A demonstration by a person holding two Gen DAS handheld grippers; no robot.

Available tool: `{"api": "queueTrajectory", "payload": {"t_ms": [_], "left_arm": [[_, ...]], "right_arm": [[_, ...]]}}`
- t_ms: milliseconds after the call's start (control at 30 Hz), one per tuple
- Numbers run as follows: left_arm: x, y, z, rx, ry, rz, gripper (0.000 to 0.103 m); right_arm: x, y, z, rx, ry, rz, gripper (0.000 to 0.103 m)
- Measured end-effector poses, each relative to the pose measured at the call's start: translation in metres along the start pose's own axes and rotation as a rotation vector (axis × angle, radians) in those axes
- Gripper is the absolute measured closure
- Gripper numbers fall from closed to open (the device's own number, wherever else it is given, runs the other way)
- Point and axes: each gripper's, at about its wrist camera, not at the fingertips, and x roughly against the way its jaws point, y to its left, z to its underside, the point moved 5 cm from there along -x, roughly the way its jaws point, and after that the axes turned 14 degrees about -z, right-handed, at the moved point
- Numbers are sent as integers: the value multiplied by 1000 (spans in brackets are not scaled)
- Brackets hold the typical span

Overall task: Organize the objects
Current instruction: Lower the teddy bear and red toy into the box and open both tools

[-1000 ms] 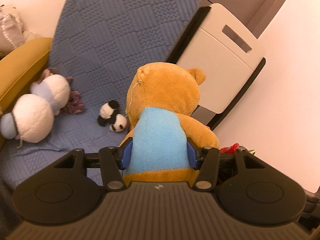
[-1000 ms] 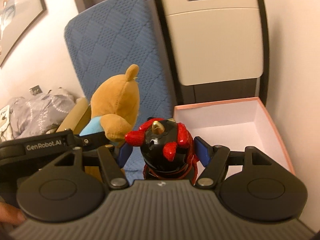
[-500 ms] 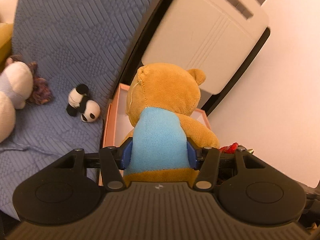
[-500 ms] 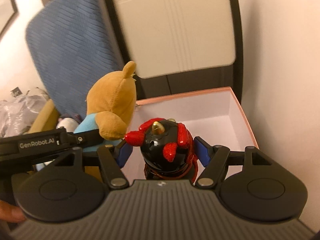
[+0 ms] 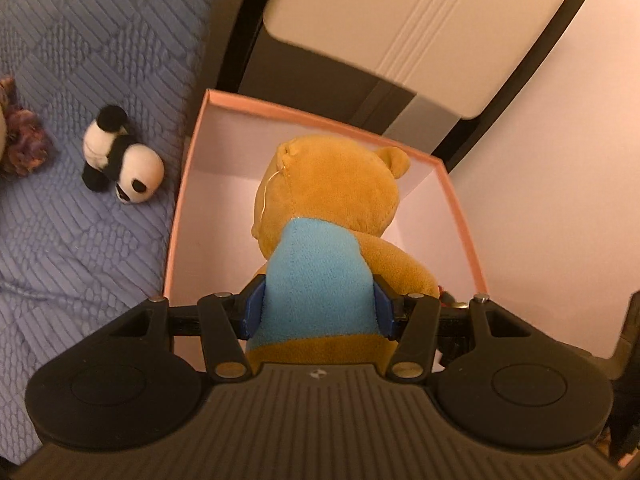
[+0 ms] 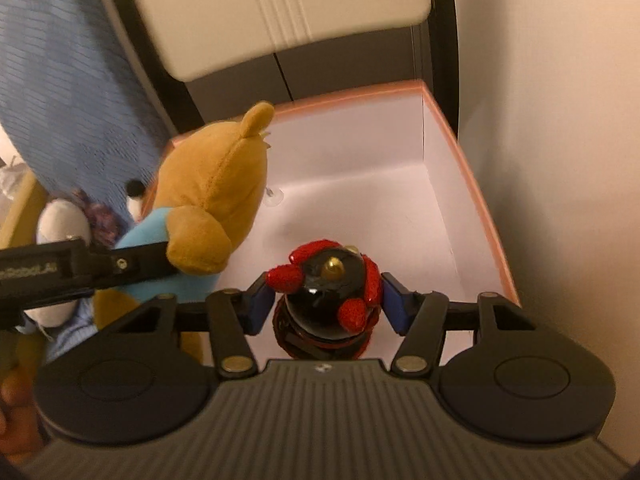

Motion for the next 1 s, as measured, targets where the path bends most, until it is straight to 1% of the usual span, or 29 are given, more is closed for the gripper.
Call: {"api": "queueTrajectory", "payload": {"t_ms": [100,167,233,367,433,467,533,600,733,1000], "left_arm": [[-13,-3,3,-8,25,-14,42],[-21,-2,5,-16,44,-29,42],[-24,-2,5,-17,44,-33,42],[-31,-1,5,-20,49,-24,42],[-32,-2,5,-24,63,-20,33],[-31,-3,5,-25,64,-18,31],[-26,-3,5,-27,57,-16,27],[-20,-2,4,-29,54,-19,24],[-2,0,2,-30,29,-15,24],[51,3,0,-51,-52,12,24]], "right_arm": [[-18,-12,3,1,43,17,43],[-25,-20,6,-29,57,12,43],[-28,-25,9,-47,68,10,43],[-32,-27,12,-39,84,24,43],[-34,-29,12,-48,93,29,43],[-34,-30,12,-54,97,29,42],[-35,-31,11,-60,105,45,41],[-34,-28,11,-41,114,49,42],[-25,-22,7,-27,109,63,41],[16,4,-1,-11,28,64,41]]}}
